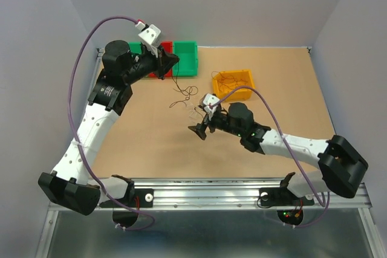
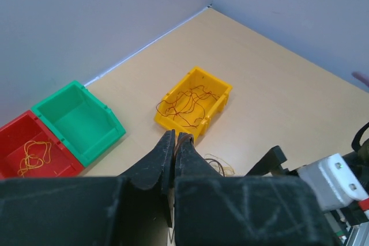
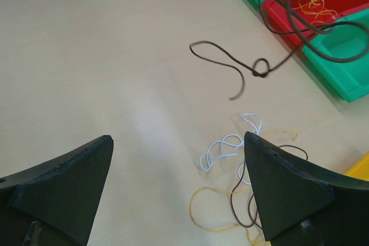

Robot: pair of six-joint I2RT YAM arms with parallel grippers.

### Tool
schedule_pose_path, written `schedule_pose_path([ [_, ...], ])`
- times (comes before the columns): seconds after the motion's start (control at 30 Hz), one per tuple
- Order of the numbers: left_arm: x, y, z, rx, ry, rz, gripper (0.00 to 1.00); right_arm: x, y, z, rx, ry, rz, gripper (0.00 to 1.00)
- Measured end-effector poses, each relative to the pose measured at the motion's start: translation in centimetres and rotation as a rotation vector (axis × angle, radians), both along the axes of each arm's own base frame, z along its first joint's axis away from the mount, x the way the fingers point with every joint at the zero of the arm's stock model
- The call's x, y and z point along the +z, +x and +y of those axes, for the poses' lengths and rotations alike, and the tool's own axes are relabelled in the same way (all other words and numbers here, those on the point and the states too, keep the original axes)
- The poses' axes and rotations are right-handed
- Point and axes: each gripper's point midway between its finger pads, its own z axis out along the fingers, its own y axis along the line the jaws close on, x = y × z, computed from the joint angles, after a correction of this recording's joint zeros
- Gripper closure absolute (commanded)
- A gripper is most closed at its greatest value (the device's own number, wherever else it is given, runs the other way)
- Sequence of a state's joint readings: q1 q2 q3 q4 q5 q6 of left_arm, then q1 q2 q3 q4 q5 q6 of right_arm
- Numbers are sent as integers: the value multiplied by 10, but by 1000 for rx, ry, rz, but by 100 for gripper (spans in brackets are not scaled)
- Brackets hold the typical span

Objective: Untangle the cables

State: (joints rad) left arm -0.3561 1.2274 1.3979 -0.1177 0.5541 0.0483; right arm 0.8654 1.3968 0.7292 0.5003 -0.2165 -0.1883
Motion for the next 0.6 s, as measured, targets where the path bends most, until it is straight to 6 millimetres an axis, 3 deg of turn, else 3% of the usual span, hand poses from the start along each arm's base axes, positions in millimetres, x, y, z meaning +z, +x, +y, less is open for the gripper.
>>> schedule_pose_path([
  [0.3,3,-1,2,9,1,-9,100,53,-25,-24,24,101,-105,0],
  [0.43,2,-2,2,7,2,-6,100,56,-23,-22,26,111,-117,0],
  [0.6,2,-2,2,5,3,-8,100,46,-5,-9,3,70,-122,0],
])
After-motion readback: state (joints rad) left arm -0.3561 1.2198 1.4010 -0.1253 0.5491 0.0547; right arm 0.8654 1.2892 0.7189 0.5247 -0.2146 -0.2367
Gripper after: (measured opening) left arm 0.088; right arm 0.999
